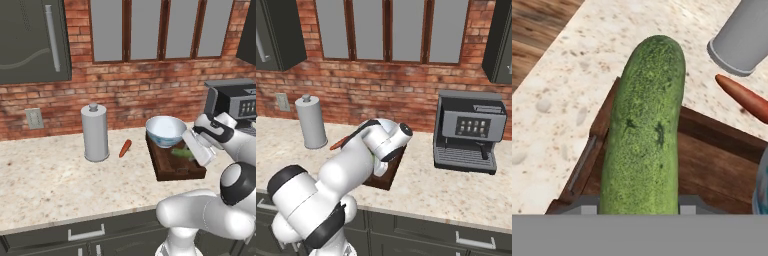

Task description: Place the two vegetables and bowl onto the tray for setting up a vegetable dip station.

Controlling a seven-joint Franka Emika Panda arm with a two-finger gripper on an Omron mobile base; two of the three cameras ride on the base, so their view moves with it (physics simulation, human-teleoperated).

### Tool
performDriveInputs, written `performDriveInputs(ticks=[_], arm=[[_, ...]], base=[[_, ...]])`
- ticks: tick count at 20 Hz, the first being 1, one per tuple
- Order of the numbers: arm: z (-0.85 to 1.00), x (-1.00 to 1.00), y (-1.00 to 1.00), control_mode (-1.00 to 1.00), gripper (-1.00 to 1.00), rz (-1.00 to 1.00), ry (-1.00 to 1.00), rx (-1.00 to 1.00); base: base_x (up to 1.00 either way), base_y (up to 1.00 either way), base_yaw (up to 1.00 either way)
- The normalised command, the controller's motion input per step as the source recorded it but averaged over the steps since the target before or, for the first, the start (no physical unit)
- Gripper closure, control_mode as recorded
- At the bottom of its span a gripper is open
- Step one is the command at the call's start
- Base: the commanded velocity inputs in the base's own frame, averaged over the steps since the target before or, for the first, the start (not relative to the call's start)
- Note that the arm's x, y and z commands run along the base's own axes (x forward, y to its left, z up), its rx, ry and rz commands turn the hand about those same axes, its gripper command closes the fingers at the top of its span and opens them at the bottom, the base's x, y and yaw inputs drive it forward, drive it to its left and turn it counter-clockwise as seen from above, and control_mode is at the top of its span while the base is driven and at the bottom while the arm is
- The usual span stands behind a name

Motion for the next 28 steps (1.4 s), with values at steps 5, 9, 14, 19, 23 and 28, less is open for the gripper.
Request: performDriveInputs(ticks=[5, 9, 14, 19, 23, 28], arm=[[-0.04, 0.09, 0.0, -1.0, 1.0, 0.0, 0.0, 0.01], [-0.03, 0.11, 0.0, -1.0, 1.0, 0.0, 0.0, 0.01], [-0.05, 0.11, 0.0, -1.0, 1.0, 0.0, 0.0, 0.01], [-0.07, 0.12, 0.0, -1.0, 1.0, 0.0, 0.0, 0.01], [-0.06, 0.11, 0.0, -1.0, 1.0, 0.0, 0.0, 0.01], [-0.07, 0.1, 0.0, -1.0, 1.0, 0.0, 0.0, 0.02]], base=[[0.0, 0.0, 0.0], [0.0, 0.0, 0.0], [0.0, 0.0, 0.0], [0.0, 0.0, 0.0], [0.0, 0.0, 0.0], [0.0, 0.0, 0.0]])
